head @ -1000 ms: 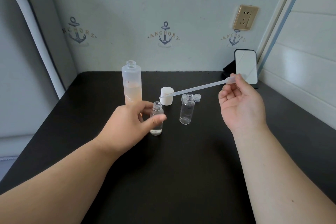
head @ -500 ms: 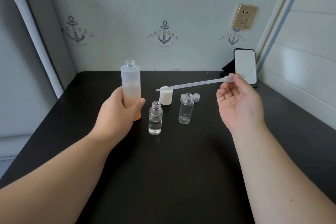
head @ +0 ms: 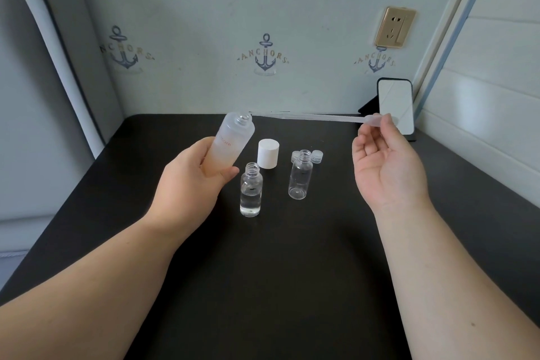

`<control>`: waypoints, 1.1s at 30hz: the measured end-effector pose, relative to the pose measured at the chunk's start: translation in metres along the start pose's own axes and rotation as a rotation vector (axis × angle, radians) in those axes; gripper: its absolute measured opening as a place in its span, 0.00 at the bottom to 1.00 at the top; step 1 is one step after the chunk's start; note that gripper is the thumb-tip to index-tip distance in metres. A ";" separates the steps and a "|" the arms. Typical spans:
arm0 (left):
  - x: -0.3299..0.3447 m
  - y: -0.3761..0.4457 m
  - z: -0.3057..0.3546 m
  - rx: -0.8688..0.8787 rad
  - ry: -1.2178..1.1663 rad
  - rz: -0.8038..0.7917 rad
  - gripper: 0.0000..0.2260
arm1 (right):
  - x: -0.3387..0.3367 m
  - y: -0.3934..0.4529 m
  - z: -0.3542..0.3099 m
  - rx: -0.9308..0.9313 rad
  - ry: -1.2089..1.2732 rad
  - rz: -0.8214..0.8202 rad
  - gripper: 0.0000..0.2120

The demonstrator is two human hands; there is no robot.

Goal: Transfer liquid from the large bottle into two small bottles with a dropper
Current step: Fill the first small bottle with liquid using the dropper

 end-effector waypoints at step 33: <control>0.006 0.003 -0.003 0.226 0.249 0.106 0.23 | 0.019 -0.016 0.013 -0.110 -0.463 -0.222 0.09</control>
Point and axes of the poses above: each hand's wrist, its own y-axis towards the middle knuckle, its own x-axis out of the palm, z = x × y, the point moved 2 cm from there along y, towards the middle knuckle, and after that the axes turned 3 degrees about x, right-handed, at the moved point
